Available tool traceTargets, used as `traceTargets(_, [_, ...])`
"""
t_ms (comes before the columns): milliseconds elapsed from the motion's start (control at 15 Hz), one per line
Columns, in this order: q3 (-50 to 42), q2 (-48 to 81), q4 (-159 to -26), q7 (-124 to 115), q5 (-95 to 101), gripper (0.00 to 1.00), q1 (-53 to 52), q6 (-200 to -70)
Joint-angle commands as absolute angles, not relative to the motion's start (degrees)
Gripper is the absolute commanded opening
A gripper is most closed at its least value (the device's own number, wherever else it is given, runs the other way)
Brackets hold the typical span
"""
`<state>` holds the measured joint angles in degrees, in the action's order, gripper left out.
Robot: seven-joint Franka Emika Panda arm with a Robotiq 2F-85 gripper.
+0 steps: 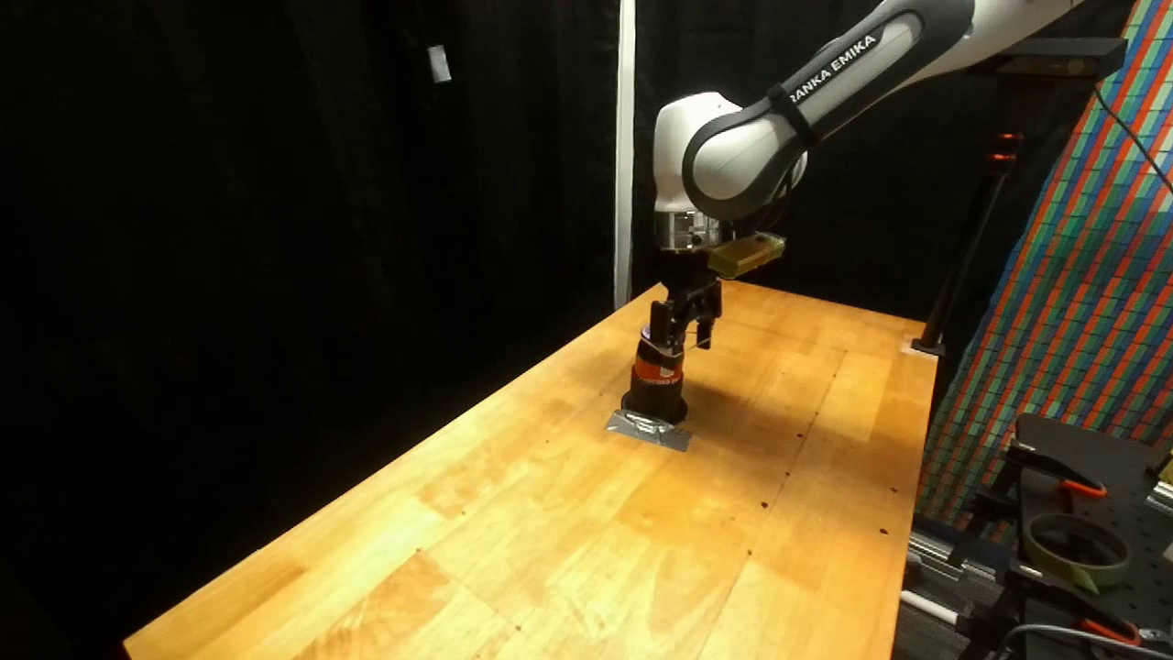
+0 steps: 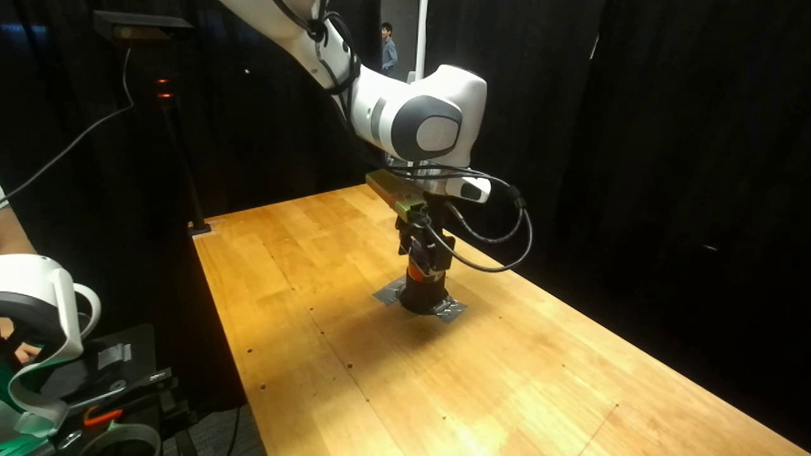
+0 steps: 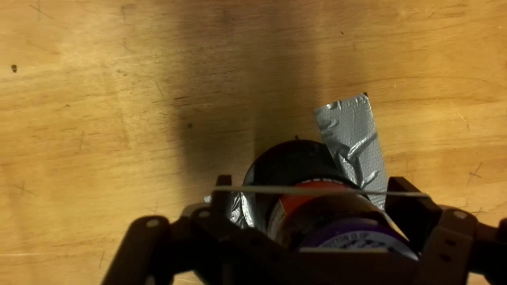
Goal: Put the rubber band on the cup
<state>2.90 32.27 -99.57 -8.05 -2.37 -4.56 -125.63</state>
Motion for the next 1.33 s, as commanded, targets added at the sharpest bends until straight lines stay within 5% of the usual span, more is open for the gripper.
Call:
traceTargets(0, [0.7,27.1,-108.6,-10.6,1.4,1.0,-6.7,-132.7])
traceTargets(200, [0.2,25.0,-113.4,-12.4,3.1,1.0,-7.3,-139.2])
traceTargets(267, [0.0,24.1,-115.2,-12.9,3.6,0.75,-7.5,-141.5])
traceTargets(333, [-0.4,23.2,-116.8,-13.4,4.5,0.74,-7.8,-143.2])
traceTargets(867, [-4.1,17.0,-130.7,-19.2,9.3,0.12,-10.3,-165.1])
traceTargets(1133, [-7.9,16.9,-135.8,-23.1,10.5,0.04,-13.0,-178.6])
traceTargets(1267, [-9.7,17.3,-138.0,-23.6,9.8,0.07,-14.6,-184.4])
